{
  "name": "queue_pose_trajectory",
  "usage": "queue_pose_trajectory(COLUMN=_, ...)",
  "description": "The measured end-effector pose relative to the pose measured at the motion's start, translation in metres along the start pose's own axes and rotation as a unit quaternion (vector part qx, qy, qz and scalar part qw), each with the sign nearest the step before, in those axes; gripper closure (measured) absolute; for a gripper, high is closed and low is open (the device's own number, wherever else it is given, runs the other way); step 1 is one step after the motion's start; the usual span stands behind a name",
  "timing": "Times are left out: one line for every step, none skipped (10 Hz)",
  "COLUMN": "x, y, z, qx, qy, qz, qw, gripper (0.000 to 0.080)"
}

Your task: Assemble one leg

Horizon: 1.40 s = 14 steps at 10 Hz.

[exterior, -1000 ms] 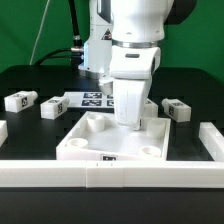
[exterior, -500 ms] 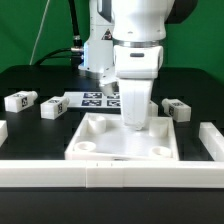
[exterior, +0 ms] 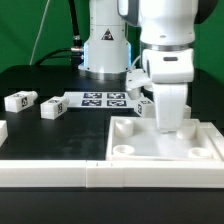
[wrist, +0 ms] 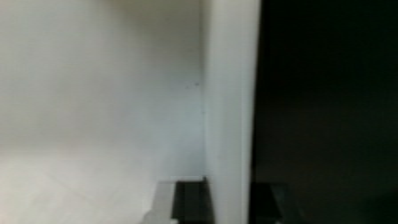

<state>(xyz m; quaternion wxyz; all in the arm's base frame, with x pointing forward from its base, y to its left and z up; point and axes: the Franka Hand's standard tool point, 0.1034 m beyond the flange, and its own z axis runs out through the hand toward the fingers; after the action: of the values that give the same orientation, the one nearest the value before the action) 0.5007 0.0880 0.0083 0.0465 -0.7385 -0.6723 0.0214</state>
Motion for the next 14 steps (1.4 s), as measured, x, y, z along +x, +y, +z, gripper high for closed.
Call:
queue_pose_trajectory(x=0.0002, y=-0.0001, z=-0.0005, qx=0.0, qy=-0.001, qz=0.003, qw=1.0, gripper=0.0734)
queue_pose_trajectory(x=0.0, y=-0.0003, z=-0.0009, qx=0.001, qy=-0.002, qz=0.004, qw=1.0, gripper=0.0734)
queue_pose_trajectory(x=-0.0002, y=-0.0004, z=-0.0007, qx=0.0, qy=-0.001, qz=0.004, qw=1.0, gripper=0.0708)
queue_pose_trajectory(x=-0.0006, y=-0.0006, z=-0.0002, qx=0.001, qy=-0.001, qz=0.004, qw=1.0, gripper=0.0708)
queue_pose_trajectory(x=-0.0008, y=-0.0006, z=-0.0001, qx=0.001, qy=-0.001, qz=0.005, qw=1.0, gripper=0.0526)
queue_pose_trajectory(x=-0.001, y=-0.0006, z=-0.0001, qx=0.001, qy=-0.001, qz=0.005, qw=1.0, gripper=0.0526)
queue_pose_trajectory(x=-0.0012, y=-0.0006, z=0.0, qx=0.001, qy=-0.001, qz=0.005, qw=1.0, gripper=0.0342)
queue_pose_trajectory(x=-0.0014, y=-0.0006, z=0.0001, qx=0.001, qy=-0.001, qz=0.005, qw=1.0, gripper=0.0197)
queue_pose_trajectory(x=-0.0015, y=-0.0006, z=0.0002, qx=0.001, qy=-0.001, qz=0.005, qw=1.0, gripper=0.0163)
queue_pose_trajectory(x=-0.0016, y=-0.0006, z=0.0001, qx=0.001, qy=-0.001, qz=0.005, qw=1.0, gripper=0.0163)
queue_pose_trajectory(x=-0.0016, y=-0.0006, z=0.0001, qx=0.001, qy=-0.001, qz=0.005, qw=1.0, gripper=0.0152)
queue_pose_trajectory(x=-0.0017, y=-0.0005, z=0.0001, qx=0.001, qy=-0.001, qz=0.005, qw=1.0, gripper=0.0152)
queue_pose_trajectory(x=-0.0018, y=-0.0008, z=-0.0002, qx=0.001, qy=-0.001, qz=0.006, qw=1.0, gripper=0.015)
queue_pose_trajectory(x=-0.0019, y=-0.0046, z=-0.005, qx=-0.002, qy=-0.002, qz=0.025, qw=1.0, gripper=0.015)
